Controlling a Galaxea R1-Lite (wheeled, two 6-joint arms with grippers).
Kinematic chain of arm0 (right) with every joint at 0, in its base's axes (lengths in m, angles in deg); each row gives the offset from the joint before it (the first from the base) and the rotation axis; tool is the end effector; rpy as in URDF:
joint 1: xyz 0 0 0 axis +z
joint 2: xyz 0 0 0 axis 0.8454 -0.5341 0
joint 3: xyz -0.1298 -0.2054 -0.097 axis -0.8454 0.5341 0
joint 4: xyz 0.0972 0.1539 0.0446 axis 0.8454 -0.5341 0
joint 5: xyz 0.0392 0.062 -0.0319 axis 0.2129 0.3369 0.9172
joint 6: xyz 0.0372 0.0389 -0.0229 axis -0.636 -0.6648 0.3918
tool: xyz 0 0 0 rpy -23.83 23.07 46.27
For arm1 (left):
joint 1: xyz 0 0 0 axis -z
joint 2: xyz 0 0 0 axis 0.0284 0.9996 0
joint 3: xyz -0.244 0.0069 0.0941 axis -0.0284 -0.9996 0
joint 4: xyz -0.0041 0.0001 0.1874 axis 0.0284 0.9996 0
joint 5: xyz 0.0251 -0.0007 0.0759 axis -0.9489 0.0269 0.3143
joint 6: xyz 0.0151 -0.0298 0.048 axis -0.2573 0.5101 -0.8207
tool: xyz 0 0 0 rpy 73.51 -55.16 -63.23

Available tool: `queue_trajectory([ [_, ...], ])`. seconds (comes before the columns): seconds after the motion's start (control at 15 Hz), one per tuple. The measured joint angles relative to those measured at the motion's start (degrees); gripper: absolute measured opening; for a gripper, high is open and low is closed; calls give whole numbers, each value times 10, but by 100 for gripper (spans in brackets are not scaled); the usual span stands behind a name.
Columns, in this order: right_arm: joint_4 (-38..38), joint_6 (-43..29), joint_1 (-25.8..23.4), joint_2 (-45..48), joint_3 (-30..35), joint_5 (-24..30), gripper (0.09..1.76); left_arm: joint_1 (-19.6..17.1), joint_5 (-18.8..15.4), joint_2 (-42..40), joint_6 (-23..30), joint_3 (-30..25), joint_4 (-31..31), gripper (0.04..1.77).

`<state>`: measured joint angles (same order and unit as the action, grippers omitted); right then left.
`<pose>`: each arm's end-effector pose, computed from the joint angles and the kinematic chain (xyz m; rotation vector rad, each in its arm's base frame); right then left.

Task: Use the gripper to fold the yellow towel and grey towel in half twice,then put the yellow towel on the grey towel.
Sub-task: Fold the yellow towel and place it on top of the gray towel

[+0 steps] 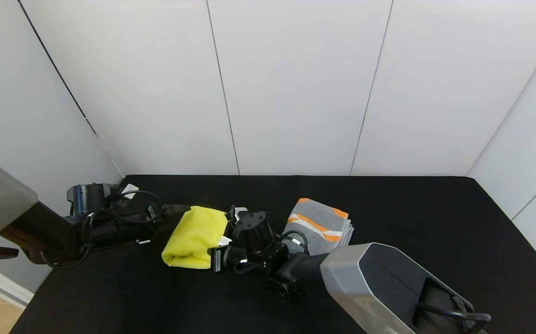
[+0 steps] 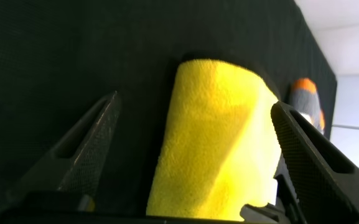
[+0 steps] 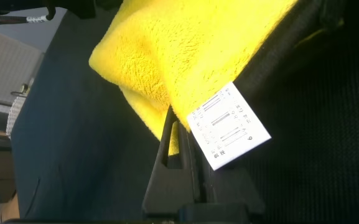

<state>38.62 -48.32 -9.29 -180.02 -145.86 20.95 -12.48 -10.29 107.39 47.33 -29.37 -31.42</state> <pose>0.3561 0.4175 -0.0132 0.3443 0.5755 0.9073 0.3977 0.0376 0.0021 -0.7639 0.6633 -0.3515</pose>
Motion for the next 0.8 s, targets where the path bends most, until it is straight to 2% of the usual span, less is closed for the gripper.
queue_trajectory([
  [0.27, 9, 0, 0, 0, 3, 0, 15, -4, -1, 8, 26, 13, 16, 172],
  [0.4, 9, 0, 0, 0, 3, 0, 15, -3, 3, 7, 23, 29, 70, 172],
  [0.53, 9, 0, 1, 0, 3, -1, 15, -3, -1, 3, 11, 38, 91, 172],
  [0.8, 11, 0, 2, 0, 3, -4, 15, -4, -61, -1, 14, 40, 103, 172],
])
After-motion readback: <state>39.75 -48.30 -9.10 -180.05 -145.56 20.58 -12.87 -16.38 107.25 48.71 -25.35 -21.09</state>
